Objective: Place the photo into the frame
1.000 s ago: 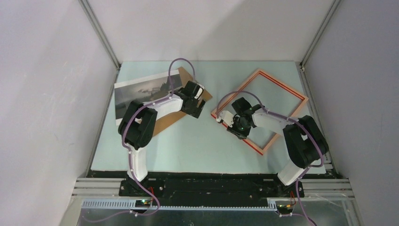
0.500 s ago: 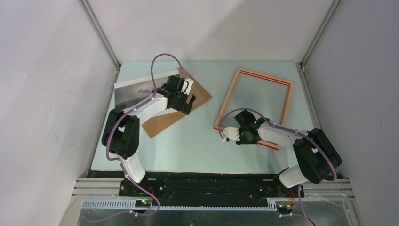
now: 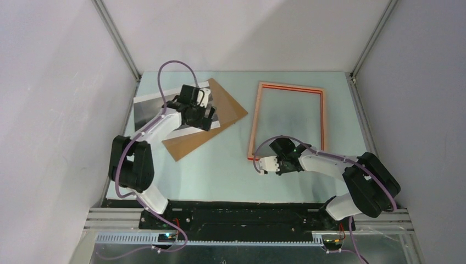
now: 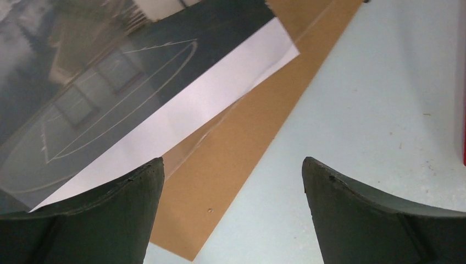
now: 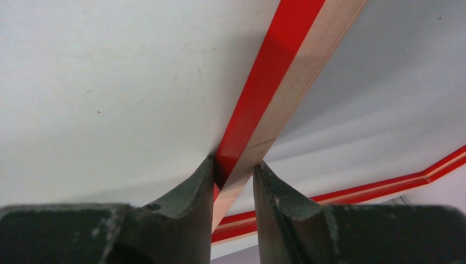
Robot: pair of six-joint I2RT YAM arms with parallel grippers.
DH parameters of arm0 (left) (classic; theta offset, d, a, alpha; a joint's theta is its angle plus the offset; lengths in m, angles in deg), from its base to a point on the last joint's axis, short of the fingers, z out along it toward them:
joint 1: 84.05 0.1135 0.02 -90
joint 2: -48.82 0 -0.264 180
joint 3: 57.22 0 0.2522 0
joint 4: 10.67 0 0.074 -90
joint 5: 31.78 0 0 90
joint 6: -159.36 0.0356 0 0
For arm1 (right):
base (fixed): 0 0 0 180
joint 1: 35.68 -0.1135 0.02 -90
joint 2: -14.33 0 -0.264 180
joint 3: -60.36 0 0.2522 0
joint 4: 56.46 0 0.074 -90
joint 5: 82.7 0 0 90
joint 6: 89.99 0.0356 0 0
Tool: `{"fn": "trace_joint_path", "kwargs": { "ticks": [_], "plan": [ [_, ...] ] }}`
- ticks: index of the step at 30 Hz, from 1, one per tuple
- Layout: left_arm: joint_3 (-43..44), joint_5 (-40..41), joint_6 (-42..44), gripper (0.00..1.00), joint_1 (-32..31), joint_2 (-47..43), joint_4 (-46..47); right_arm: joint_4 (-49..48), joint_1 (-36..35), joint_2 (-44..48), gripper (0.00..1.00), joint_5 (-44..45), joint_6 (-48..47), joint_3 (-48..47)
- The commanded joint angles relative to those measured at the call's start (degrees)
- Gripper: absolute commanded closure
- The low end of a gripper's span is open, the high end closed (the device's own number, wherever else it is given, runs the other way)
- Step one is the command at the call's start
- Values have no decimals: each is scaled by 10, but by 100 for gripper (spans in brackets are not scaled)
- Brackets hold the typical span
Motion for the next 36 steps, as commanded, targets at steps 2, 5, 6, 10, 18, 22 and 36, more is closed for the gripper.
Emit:
{"fn": "trace_joint_path", "kwargs": {
  "ticks": [2,5,6,10,18,22,36],
  "plan": [
    [5,-3,-6,0,57,-38,-33,0,-6,4,96,-39,-20,35],
    [14,-18,-20,0,94,-39,-47,-21,-6,25,77,-35,-5,35],
    [16,-22,-22,0,114,-41,-53,-27,-6,30,74,-35,5,35],
    [21,-29,-33,0,184,-48,-67,-49,-3,56,48,-52,59,15],
    [17,-32,-61,0,323,-53,-73,-28,3,47,1,-141,186,-106],
    [41,-46,-81,0,360,-22,-77,-60,3,-3,1,-161,252,-201],
    [110,-65,-159,1,371,105,-79,-98,18,-259,1,-220,418,-516]
  ]
}}
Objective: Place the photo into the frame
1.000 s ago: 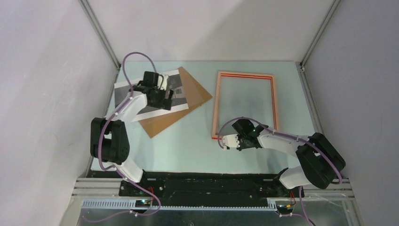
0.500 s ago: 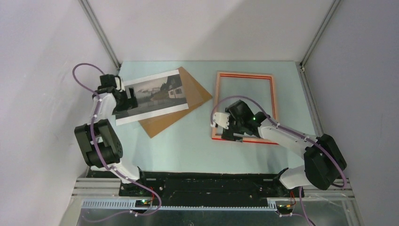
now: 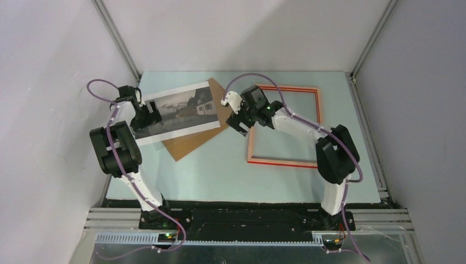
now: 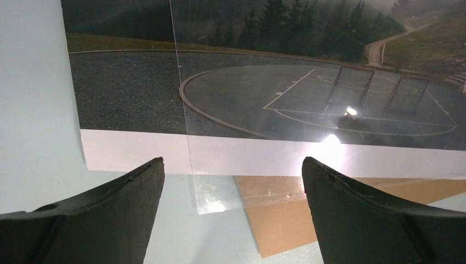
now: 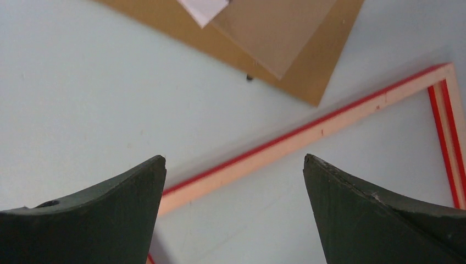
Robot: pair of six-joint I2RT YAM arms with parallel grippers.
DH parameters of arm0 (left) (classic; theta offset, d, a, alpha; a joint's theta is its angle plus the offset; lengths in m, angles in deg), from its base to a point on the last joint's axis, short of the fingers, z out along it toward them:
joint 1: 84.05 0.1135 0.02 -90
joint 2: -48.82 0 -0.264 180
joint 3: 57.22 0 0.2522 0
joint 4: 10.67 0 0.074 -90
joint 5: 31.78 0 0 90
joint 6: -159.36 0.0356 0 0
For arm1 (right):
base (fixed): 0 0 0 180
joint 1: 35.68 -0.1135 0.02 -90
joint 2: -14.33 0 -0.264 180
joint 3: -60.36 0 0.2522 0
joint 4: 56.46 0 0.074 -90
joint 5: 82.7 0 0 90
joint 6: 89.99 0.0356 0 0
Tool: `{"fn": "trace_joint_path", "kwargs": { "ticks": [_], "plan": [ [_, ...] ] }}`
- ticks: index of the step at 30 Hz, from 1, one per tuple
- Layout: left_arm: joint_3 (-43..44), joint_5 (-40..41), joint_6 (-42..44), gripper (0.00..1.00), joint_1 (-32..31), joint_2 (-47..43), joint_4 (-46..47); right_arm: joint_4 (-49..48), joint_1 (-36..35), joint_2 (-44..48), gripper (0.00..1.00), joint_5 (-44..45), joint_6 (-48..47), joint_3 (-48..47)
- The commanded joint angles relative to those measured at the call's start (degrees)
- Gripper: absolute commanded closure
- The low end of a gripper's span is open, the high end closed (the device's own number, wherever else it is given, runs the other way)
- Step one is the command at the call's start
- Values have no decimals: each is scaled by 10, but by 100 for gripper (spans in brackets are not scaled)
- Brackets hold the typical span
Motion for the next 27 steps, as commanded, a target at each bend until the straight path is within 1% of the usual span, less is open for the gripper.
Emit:
{"fn": "trace_joint_path", "kwargs": {
  "ticks": [1,5,10,14,15,18,23,27],
  "plan": [
    [33,-6,-27,1,7,4,1,-15,19,-81,1,-39,90,-109],
    [33,-11,-30,1,15,8,1,13,39,-168,1,-89,162,-235],
    [32,-14,-27,2,17,20,1,31,59,-247,0,-120,241,-330],
    [16,-20,-31,2,17,18,0,66,79,-325,0,-149,319,-420],
    [9,-23,-32,2,17,17,0,76,87,-334,2,-166,329,-444],
    [-1,-24,-31,2,18,3,1,82,104,-369,3,-197,382,-474],
    [1,2,-19,2,19,-16,3,76,118,-394,4,-225,421,-492],
    [11,20,-12,2,19,-10,3,83,126,-415,4,-249,453,-510]
  ]
}}
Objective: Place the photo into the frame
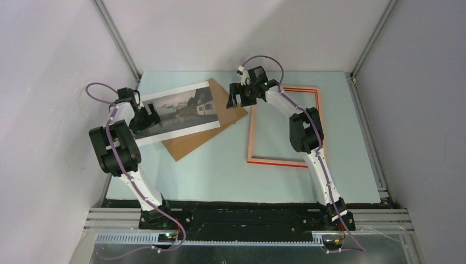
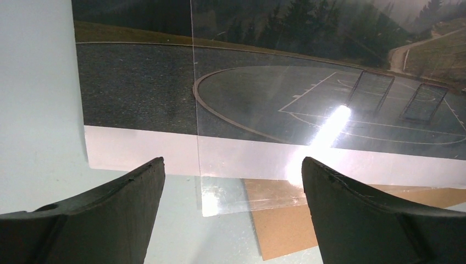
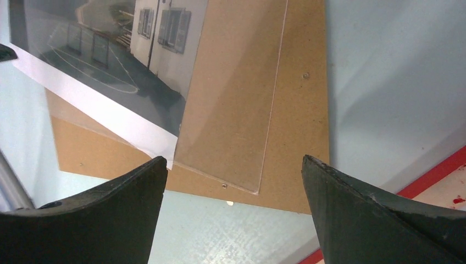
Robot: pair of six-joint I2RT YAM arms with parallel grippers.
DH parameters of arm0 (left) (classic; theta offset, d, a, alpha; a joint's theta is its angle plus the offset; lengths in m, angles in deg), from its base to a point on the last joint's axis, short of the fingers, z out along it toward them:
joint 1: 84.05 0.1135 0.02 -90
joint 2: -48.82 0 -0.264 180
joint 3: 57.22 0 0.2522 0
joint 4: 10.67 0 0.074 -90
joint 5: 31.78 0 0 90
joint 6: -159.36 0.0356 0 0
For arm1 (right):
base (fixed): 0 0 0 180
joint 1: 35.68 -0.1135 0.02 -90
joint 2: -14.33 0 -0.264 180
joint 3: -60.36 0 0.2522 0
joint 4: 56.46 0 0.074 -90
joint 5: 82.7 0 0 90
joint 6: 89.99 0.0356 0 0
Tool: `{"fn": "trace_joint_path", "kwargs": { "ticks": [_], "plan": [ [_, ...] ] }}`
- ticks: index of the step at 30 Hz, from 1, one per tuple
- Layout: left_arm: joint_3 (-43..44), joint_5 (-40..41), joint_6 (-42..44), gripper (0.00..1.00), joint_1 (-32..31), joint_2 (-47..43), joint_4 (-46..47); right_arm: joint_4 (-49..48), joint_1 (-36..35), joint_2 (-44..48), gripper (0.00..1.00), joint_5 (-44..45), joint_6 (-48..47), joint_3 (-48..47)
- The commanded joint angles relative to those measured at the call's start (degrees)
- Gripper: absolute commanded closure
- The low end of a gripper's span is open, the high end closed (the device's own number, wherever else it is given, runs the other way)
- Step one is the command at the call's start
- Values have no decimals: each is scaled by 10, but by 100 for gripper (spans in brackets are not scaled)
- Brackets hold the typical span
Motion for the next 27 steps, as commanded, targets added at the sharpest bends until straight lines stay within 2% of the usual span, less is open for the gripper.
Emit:
{"fn": "trace_joint_path", "kwargs": {
  "ticks": [1,12,18,27],
  "plan": [
    [13,23,6,2,5,-27,4,7,2,-15,4,-43,55,-50],
    [29,8,28,1,6,-12,9,0,0,-56,4,-63,87,-85],
    [36,-40,25,1,2,12,9,-2,3,-82,4,-73,110,-108],
    [35,-68,22,3,-14,37,10,-16,9,-100,4,-87,147,-112]
  ]
}}
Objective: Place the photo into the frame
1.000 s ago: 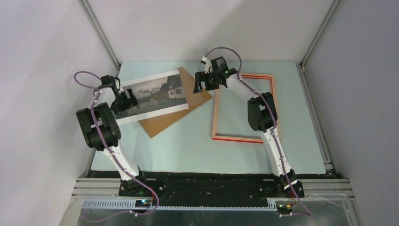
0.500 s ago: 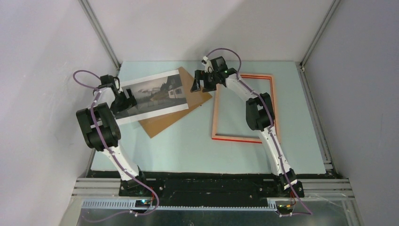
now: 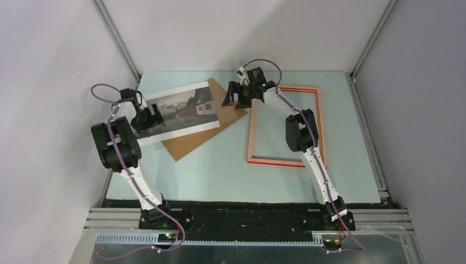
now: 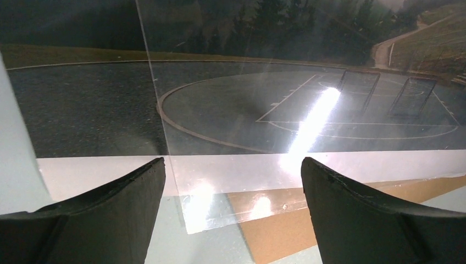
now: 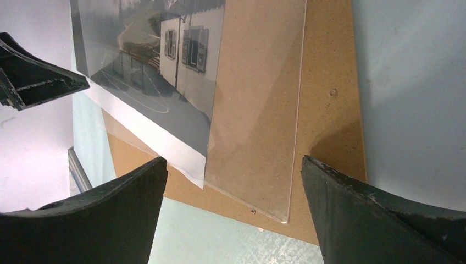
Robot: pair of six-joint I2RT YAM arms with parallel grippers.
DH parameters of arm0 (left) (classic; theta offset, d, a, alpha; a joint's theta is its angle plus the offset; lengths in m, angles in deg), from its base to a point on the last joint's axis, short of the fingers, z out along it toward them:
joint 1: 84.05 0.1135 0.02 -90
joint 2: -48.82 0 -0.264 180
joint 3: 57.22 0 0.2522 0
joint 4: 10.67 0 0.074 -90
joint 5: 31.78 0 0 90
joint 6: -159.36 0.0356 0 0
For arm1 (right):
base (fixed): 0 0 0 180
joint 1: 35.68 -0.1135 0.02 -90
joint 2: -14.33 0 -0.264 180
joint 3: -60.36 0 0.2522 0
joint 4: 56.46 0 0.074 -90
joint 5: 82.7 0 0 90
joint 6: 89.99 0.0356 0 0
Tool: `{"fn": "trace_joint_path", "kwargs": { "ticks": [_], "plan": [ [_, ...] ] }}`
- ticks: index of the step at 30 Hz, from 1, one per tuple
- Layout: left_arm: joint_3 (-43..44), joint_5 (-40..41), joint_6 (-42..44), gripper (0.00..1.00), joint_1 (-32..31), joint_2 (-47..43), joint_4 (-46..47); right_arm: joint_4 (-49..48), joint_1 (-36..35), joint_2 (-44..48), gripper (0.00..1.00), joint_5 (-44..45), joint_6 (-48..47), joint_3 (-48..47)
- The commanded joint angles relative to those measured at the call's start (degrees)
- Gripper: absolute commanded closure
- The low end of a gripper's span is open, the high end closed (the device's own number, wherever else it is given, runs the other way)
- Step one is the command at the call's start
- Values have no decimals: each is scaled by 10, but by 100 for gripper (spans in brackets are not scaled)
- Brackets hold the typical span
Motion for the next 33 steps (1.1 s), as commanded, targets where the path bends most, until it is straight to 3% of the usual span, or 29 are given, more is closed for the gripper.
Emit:
{"fn": "trace_joint_path", "kwargs": {
  "ticks": [1,33],
  "plan": [
    [20,-27,6,3,-12,5,5,-14,2,-19,5,-11,23,-21],
    [-46,18,17,4,-19,-12,14,-24,-8,-17,5,-10,17,7]
  ]
}}
